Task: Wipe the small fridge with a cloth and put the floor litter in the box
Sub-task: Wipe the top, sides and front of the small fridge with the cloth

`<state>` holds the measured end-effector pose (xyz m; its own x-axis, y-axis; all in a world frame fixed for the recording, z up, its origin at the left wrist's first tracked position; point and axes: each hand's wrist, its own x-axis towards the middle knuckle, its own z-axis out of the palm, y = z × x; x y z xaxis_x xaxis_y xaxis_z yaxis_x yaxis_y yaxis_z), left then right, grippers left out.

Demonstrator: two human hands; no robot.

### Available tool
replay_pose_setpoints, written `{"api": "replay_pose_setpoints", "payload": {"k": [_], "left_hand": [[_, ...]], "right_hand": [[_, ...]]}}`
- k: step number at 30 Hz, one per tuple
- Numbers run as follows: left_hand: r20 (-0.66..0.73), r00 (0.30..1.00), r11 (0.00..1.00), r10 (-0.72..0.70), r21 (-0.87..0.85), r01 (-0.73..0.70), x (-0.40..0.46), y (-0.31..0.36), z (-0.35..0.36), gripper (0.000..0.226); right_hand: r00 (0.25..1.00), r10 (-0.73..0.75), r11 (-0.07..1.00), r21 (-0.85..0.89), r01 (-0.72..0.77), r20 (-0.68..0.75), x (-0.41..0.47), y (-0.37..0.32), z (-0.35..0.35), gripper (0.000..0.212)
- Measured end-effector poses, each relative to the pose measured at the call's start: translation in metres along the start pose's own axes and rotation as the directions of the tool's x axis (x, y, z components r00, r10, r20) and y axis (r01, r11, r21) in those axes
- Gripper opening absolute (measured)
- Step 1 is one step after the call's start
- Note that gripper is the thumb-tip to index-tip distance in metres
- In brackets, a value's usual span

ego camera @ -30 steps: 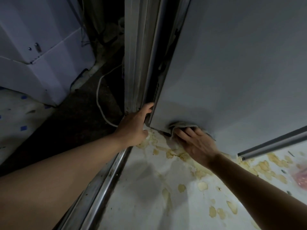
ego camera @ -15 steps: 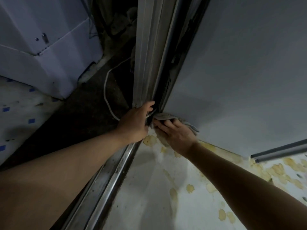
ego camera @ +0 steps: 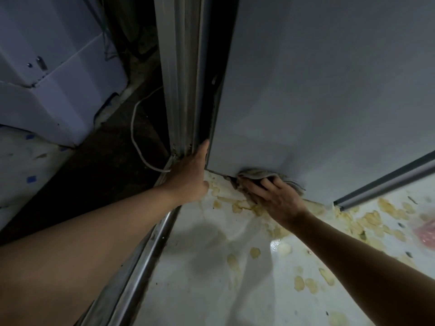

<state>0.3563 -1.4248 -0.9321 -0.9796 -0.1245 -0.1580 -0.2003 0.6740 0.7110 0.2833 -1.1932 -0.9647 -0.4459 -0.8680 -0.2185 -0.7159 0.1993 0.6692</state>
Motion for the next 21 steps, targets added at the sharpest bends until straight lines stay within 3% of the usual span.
{"api": "replay_pose_setpoints", "payload": {"k": [4, 6, 10, 12, 15, 18, 21], "left_hand": [[-0.044, 0.999, 0.999, -0.001, 0.04, 0.002, 0.001, 0.002, 0.006, 0.106], [-0.061, 0.998, 0.999, -0.004, 0.049, 0.007, 0.002, 0.001, 0.011, 0.106], [-0.061, 0.998, 0.999, -0.009, 0.037, 0.011, 0.005, -0.004, 0.016, 0.109], [-0.062, 0.998, 0.999, -0.01, 0.039, 0.012, 0.005, -0.005, 0.018, 0.11], [-0.049, 0.998, 0.999, -0.044, 0.014, 0.045, 0.003, -0.001, 0.016, 0.111], [-0.131, 0.991, 0.997, -0.01, 0.074, 0.02, -0.007, 0.013, 0.016, 0.097], [-0.257, 0.951, 0.941, 0.17, 0.331, -0.078, -0.021, 0.033, 0.018, 0.066]], "right_hand": [[0.995, 0.088, 0.989, 0.122, -0.081, -0.048, 0.019, -0.009, -0.016, 0.076], [0.995, 0.033, 0.993, 0.114, -0.022, -0.089, 0.035, -0.012, -0.031, 0.075], [0.991, -0.125, 0.989, 0.08, 0.128, -0.042, 0.043, -0.006, -0.042, 0.064], [0.99, -0.138, 0.99, 0.02, 0.138, -0.022, 0.028, 0.001, -0.029, 0.076], [0.992, -0.117, 0.993, -0.03, 0.118, 0.04, -0.009, 0.012, -0.001, 0.076], [0.995, -0.02, 0.998, -0.054, 0.025, 0.101, -0.05, 0.025, 0.02, 0.08], [0.991, 0.039, 0.996, -0.09, -0.028, 0.127, -0.074, 0.029, 0.03, 0.075]]}}
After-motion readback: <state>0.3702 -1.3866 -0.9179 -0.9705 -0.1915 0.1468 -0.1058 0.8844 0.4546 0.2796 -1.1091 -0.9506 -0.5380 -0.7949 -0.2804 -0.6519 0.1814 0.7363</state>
